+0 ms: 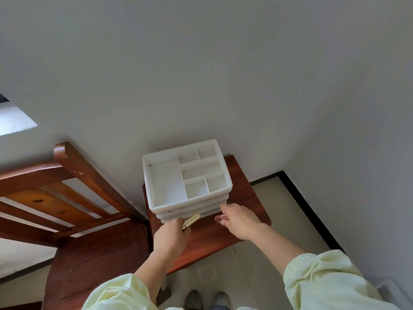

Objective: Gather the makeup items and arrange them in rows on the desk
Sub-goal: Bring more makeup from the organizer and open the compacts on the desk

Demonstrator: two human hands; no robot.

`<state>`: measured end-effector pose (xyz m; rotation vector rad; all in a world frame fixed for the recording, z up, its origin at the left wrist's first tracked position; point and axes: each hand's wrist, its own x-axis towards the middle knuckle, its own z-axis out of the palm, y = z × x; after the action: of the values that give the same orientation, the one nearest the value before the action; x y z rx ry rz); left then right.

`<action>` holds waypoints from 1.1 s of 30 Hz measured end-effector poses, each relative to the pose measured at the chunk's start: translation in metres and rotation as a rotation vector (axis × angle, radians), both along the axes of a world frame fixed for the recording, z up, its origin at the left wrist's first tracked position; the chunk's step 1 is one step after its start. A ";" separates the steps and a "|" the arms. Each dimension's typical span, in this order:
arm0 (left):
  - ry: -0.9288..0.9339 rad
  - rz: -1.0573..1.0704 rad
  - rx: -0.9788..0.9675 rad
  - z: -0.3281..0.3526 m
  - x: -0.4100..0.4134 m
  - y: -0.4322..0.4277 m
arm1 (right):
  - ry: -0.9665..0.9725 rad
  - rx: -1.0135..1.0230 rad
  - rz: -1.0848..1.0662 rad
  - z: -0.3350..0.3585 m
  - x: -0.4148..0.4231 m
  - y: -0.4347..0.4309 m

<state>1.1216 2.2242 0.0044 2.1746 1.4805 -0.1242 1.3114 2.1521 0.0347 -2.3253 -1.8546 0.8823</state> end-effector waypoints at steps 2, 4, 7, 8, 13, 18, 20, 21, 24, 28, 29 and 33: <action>-0.062 -0.041 -0.009 0.011 0.007 -0.007 | 0.079 0.016 -0.102 0.012 0.001 -0.015; -0.118 -0.080 -0.028 0.020 0.015 -0.016 | 0.113 0.028 -0.206 0.020 0.000 -0.032; -0.176 -0.199 -0.119 0.027 0.037 -0.028 | 0.162 0.039 -0.447 0.026 0.002 -0.065; -0.180 -0.212 -0.173 0.028 0.045 -0.029 | 0.187 0.047 -0.514 0.027 0.003 -0.073; -0.177 -0.409 -0.313 0.035 0.084 -0.053 | 0.269 0.188 -0.896 0.046 -0.009 -0.142; -0.106 -0.728 -0.349 0.044 0.101 -0.124 | 0.215 0.267 -1.238 0.058 -0.057 -0.243; -0.065 -0.841 -0.356 0.048 0.102 -0.165 | 0.227 0.319 -1.358 0.062 -0.083 -0.287; -0.058 -0.885 -0.367 0.050 0.102 -0.182 | 0.227 0.338 -1.402 0.064 -0.094 -0.306; -0.054 -1.088 -0.393 0.059 0.095 -0.257 | 0.163 0.421 -1.575 0.076 -0.137 -0.375; -0.068 -1.354 -0.428 0.072 0.075 -0.361 | 0.115 0.494 -1.803 0.090 -0.198 -0.463; -0.083 -1.410 -0.438 0.073 0.071 -0.385 | 0.101 0.495 -1.840 0.093 -0.211 -0.482; -0.146 -1.602 -0.446 0.079 0.022 -0.515 | 0.021 0.477 -2.025 0.101 -0.286 -0.587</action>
<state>1.1435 1.7091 0.0835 2.2933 -0.5973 -0.6945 1.0250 1.5648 0.1355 -2.2105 0.6839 0.0397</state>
